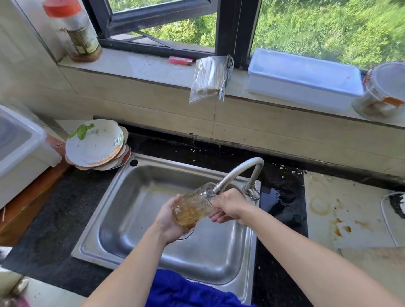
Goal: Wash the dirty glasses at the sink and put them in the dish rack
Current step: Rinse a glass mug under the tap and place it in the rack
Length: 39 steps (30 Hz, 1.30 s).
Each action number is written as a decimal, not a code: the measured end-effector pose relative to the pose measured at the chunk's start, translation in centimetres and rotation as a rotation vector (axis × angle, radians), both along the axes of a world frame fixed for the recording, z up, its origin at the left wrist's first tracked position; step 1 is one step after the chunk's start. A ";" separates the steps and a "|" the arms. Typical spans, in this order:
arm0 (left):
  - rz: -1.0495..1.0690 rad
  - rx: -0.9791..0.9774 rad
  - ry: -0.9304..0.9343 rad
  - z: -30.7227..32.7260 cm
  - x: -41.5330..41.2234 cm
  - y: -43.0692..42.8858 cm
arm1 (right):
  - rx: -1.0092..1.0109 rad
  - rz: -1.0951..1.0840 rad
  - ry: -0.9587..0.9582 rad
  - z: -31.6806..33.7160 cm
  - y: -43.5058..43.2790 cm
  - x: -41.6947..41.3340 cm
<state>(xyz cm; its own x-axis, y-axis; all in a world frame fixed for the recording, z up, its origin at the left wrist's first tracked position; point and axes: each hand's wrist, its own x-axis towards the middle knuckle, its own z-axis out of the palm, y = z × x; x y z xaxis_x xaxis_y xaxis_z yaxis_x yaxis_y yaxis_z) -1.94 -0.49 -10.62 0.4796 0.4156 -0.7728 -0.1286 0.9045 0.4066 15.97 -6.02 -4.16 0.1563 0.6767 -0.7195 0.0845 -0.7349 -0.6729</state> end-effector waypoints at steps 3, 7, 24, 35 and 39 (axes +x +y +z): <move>-0.097 -0.002 0.088 -0.1 -0.3 0.1 | -0.027 0.084 -0.082 0.3 0.0 0.3; -0.322 -0.058 0.151 0.2 -0.8 0.3 | 0.084 0.192 -0.533 0.6 0.5 0.8; -0.259 0.326 0.444 4.3 0.1 1.5 | -0.054 -0.156 0.219 -2.4 -0.2 0.2; -0.505 1.128 0.945 8.5 1.2 2.6 | 0.034 -0.201 0.229 -3.8 -0.7 1.0; -0.444 0.910 0.690 8.3 1.7 3.4 | 0.085 -0.169 0.297 -3.0 -0.3 0.7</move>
